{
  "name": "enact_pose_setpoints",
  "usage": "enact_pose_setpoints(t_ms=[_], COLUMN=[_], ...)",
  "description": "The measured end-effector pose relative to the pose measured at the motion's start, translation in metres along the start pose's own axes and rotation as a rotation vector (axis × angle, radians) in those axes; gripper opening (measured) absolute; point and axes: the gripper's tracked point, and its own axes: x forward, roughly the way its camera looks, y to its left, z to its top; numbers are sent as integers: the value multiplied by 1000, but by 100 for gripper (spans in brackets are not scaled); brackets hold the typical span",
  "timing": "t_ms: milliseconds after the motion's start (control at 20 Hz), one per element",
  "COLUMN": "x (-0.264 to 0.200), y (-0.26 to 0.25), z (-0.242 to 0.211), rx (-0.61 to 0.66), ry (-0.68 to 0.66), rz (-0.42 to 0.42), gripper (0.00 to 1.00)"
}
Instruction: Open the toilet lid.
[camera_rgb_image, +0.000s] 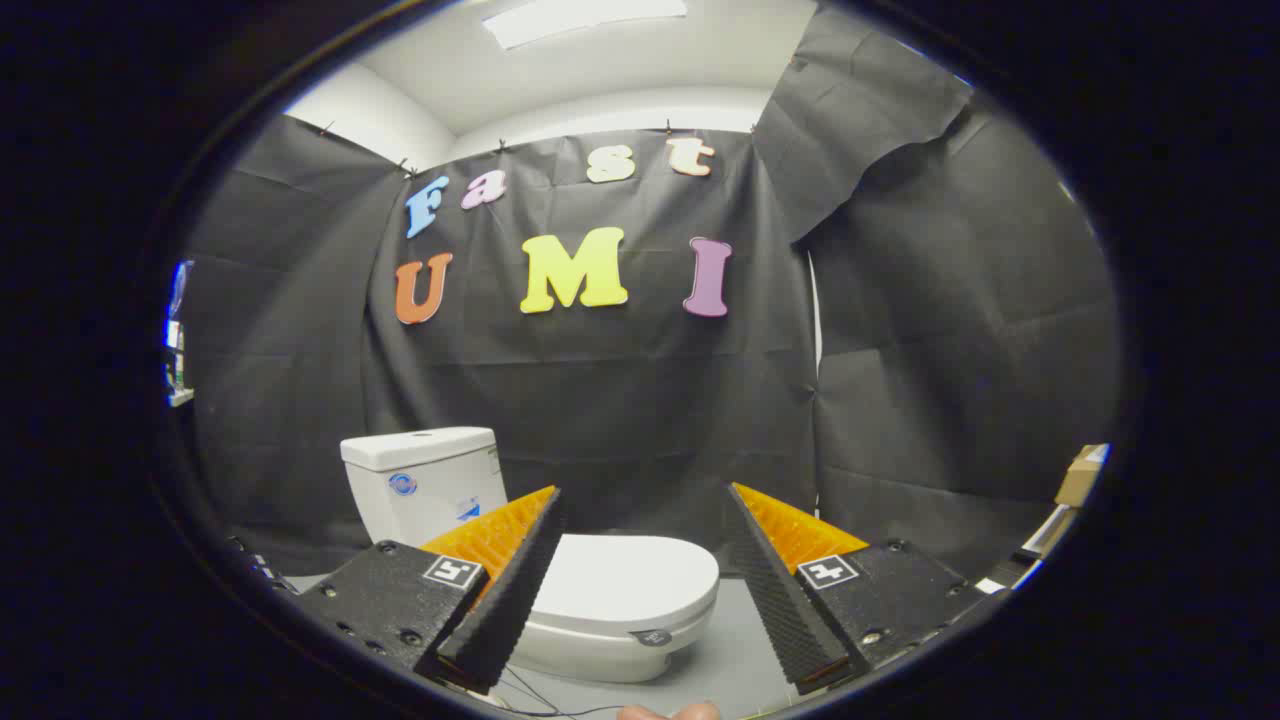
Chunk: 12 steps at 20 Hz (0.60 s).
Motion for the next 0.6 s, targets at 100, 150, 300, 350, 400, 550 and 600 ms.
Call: enact_pose_setpoints(t_ms=[100, 150, 300, 350, 400, 550, 600], x=[1, 2, 2, 3, 3, 5, 6], y=[6, 8, 10, 11, 13, 13, 11], z=[-5, -5, -8, -11, -13, -18, -20], rx=[-13, -25, -36, -28, -25, -41, -42], ry=[14, 16, 19, 28, 37, 55, 59], rz=[9, 14, 16, 20, 25, 20, 18], gripper=[99, 99, 99, 99, 99, 99, 100])
